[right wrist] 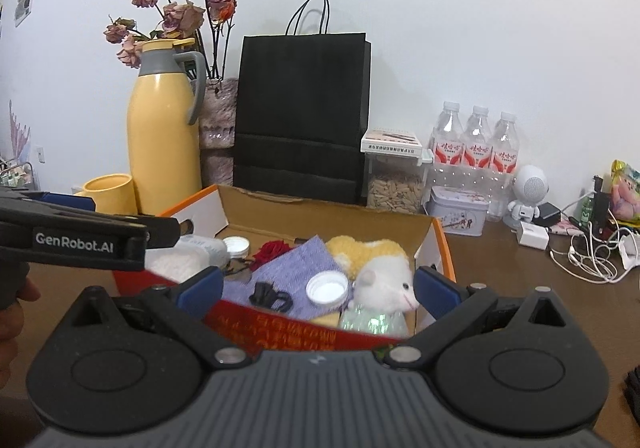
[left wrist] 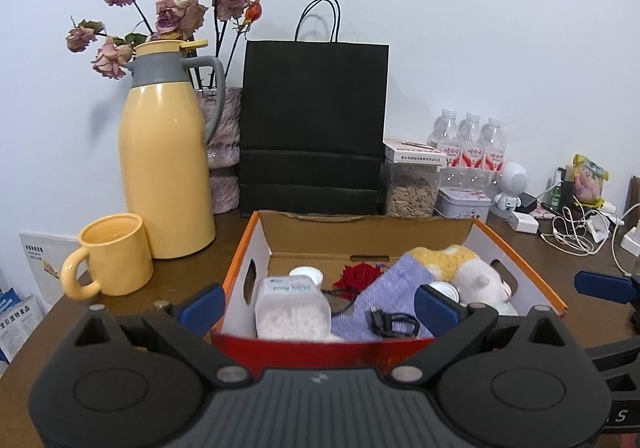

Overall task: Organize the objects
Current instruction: 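Move both tools back over the table toward the navy pouch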

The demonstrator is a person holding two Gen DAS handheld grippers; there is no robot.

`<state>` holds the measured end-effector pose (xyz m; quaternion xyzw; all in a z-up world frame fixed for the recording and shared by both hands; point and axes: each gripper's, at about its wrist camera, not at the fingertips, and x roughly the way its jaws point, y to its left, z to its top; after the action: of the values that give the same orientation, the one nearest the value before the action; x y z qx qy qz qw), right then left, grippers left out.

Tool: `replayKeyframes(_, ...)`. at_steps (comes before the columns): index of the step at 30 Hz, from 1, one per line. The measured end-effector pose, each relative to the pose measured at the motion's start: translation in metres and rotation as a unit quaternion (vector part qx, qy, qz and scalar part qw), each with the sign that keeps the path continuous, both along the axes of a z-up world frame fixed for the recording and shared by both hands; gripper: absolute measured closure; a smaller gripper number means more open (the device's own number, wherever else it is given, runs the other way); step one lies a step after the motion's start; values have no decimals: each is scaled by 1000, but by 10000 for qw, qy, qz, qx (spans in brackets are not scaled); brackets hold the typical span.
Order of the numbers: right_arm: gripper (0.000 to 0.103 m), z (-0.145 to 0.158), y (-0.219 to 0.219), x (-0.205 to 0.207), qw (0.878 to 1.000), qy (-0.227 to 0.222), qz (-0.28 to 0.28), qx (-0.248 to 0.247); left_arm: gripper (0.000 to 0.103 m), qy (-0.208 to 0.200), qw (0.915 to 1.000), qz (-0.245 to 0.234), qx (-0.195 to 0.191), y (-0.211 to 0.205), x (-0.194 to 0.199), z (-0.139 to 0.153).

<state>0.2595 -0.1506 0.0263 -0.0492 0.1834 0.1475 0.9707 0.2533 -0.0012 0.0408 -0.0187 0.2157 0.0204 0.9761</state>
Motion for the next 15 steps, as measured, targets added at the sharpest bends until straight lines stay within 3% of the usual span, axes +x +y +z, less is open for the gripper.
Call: replayKeyframes(15,0,-20,-16,-58,9993,344,-44,-130,2,390,9992,30,97,4,-58,-17)
